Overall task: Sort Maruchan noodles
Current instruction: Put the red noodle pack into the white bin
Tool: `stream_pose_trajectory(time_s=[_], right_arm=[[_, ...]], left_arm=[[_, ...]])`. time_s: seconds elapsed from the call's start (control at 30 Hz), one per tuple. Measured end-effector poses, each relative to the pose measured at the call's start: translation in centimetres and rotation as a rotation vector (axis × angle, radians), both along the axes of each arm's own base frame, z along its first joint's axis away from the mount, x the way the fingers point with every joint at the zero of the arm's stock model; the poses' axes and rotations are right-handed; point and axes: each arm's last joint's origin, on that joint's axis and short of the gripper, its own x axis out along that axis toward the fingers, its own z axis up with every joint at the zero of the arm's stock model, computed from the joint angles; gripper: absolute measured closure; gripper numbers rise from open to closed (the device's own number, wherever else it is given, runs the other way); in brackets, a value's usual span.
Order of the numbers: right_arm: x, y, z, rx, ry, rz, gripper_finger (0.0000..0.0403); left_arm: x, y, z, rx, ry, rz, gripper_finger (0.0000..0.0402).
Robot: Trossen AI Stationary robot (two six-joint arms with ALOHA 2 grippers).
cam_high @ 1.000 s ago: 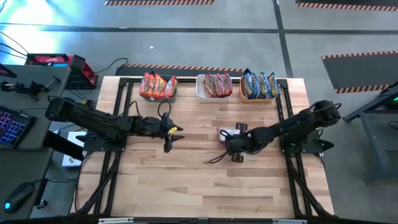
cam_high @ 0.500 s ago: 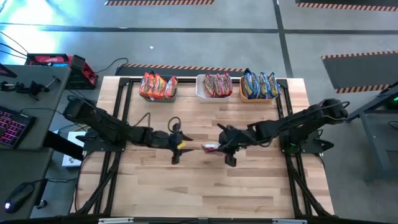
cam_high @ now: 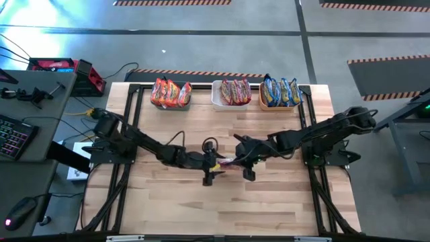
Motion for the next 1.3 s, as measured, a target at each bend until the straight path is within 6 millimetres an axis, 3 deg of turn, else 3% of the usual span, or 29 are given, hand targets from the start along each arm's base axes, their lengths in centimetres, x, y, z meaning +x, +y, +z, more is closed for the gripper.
stream_pose_trajectory(time_s=[0.17, 0.27, 0.5, 0.67, 0.8, 1.03, 1.13, 1.3], right_arm=[[0.1, 0.1, 0.1, -0.004, -0.012, 0.027, 0.0403], [0.1, 0.2, 0.1, -0.016, -0.021, 0.021, 0.0402], [-0.9, 1.1, 1.6, -0.148, -0.023, 0.009, 0.0343], [-3.2, 1.6, 3.5, -0.227, -0.034, -0.054, 0.0288], [-5.6, 1.7, 3.1, -0.265, -0.054, -0.110, 0.0270], [-9.1, 1.5, -1.5, -0.188, -0.283, -0.169, 0.0268], [-10.5, 1.2, -3.0, -0.206, -0.427, -0.242, 0.0267], [-12.1, 0.5, -4.2, -0.258, -0.557, -0.333, 0.0267]], left_arm=[[1.4, -0.3, -0.4, 0.026, 0.004, 0.015, 0.0137], [1.6, -0.4, -0.7, 0.014, 0.011, 0.006, 0.0167], [1.5, -0.3, -0.8, 0.007, 0.004, 0.000, 0.0309], [1.6, 0.0, -0.8, -0.015, 0.004, -0.043, 0.0392], [1.7, 0.4, -0.7, -0.036, 0.001, -0.043, 0.0392], [1.6, 1.5, 1.0, -0.060, -0.053, -0.019, 0.0400], [0.7, 2.1, 2.2, -0.091, -0.123, -0.023, 0.0401], [-2.8, 3.4, 3.7, -0.164, -0.255, 0.004, 0.0401]])
